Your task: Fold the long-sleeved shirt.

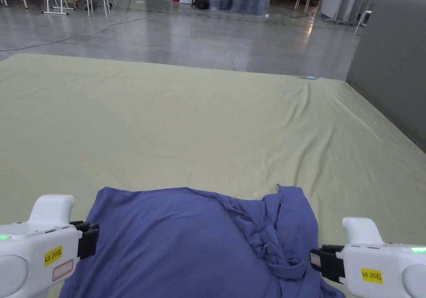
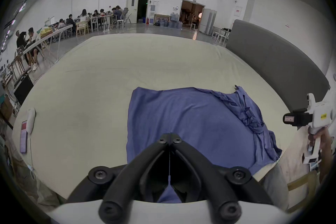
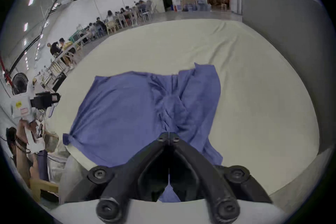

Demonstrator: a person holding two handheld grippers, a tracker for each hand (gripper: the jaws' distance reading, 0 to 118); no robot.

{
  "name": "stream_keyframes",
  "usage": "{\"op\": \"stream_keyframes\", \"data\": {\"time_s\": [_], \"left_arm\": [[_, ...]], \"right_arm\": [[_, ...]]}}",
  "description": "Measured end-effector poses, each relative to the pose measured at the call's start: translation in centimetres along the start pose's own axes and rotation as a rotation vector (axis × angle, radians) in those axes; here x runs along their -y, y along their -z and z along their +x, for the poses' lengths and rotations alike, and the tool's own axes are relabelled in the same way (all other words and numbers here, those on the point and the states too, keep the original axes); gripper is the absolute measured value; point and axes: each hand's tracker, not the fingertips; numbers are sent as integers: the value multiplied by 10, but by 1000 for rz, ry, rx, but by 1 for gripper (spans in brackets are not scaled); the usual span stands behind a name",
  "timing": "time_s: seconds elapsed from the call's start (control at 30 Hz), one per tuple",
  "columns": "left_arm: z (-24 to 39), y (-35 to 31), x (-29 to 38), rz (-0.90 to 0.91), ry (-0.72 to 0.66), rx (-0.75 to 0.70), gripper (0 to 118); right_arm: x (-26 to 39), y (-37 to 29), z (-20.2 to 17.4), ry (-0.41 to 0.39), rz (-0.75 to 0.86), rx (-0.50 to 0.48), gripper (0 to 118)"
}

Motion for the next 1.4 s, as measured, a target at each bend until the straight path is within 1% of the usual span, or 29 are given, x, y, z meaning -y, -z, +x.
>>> {"op": "stream_keyframes", "data": {"time_s": [0.03, 0.1, 0.2, 0.3, 0.33, 0.37, 0.4, 0.43, 0.47, 0.57, 0.6, 0.63, 0.67, 0.7, 0.73, 0.77, 0.8, 0.87, 0.93, 0.97, 1.0, 1.03, 1.07, 1.1, 1.17, 1.3, 1.33, 1.37, 1.4], "left_arm": [[-2, 1, 0, -6, -5, 3, 0], [-7, 10, -8, -32, -15, 1, 0], [-16, 27, -35, -17, -33, -10, 0], [-30, 70, -74, -29, -51, -24, 0], [-35, 88, -85, -34, -65, -19, 12], [-42, 114, -96, -68, -103, -22, 42], [-48, 137, -105, -109, -126, -51, 89], [-53, 158, -111, -142, -135, -77, 103], [-55, 177, -116, -177, -127, -102, 104], [-64, 229, -121, -321, -105, -150, 103], [-71, 244, -118, -352, -113, -157, 101], [-73, 253, -114, -364, -122, -158, 94], [-75, 259, -111, -368, -130, -157, 75], [-75, 263, -108, -385, -124, -176, 31], [-74, 262, -103, -380, -106, -184, 1], [-73, 258, -102, -350, -90, -154, 0], [-71, 256, -103, -335, -87, -156, 0], [-64, 243, -103, -336, -79, -140, 0], [-61, 239, -103, -336, -69, -124, 0], [-59, 237, -104, -334, -60, -135, 0], [-58, 233, -104, -333, -52, -138, 0], [-58, 231, -105, -332, -49, -136, 0], [-57, 230, -105, -331, -51, -132, 0], [-56, 229, -105, -332, -52, -132, 0], [-54, 227, -105, -332, -44, -136, 0], [-53, 227, -105, -335, -28, -135, 0], [-53, 227, -105, -335, -31, -134, 0], [-53, 226, -104, -334, -36, -130, 0], [-55, 228, -104, -334, -41, -127, 0]], "right_arm": [[3, 6, 1, -19, -30, -5, 0], [5, 14, 1, -14, -36, 2, 0], [-7, 27, 1, -6, -52, -4, 0], [-21, 38, -3, -26, -54, -16, 0], [-25, 41, -5, -35, -54, -16, 0], [-28, 45, -6, -43, -53, -15, 0], [-30, 48, -7, -47, -52, -13, 0], [-37, 54, -5, -48, -53, -12, 0], [-40, 57, -5, -47, -52, -13, 0], [-49, 67, -1, -40, -59, -23, 0], [-52, 71, 1, -45, -65, -20, 0], [-57, 75, 3, -49, -71, -12, 0], [-63, 80, 7, -52, -74, 4, 0], [-73, 86, 11, -52, -75, 14, 0], [-84, 92, 16, -50, -73, 20, 0], [-94, 97, 20, -45, -68, 27, 0], [-108, 104, 25, -42, -67, 29, 0], [-136, 120, 35, -29, -64, 37, 0], [-163, 142, 44, -13, -75, 67, 0], [-173, 151, 47, -7, -79, 80, 15], [-184, 162, 51, 5, -83, 84, 59], [-192, 173, 55, 32, -95, 94, 83], [-200, 186, 60, 66, -129, 83, 86], [-205, 197, 62, 85, -162, 87, 85], [-213, 219, 64, 93, -208, 101, 85], [-212, 261, 61, 41, -332, 150, 85], [-208, 270, 61, 29, -355, 160, 82], [-203, 277, 61, 18, -387, 177, 70], [-197, 283, 60, -8, -406, 224, 50]]}}
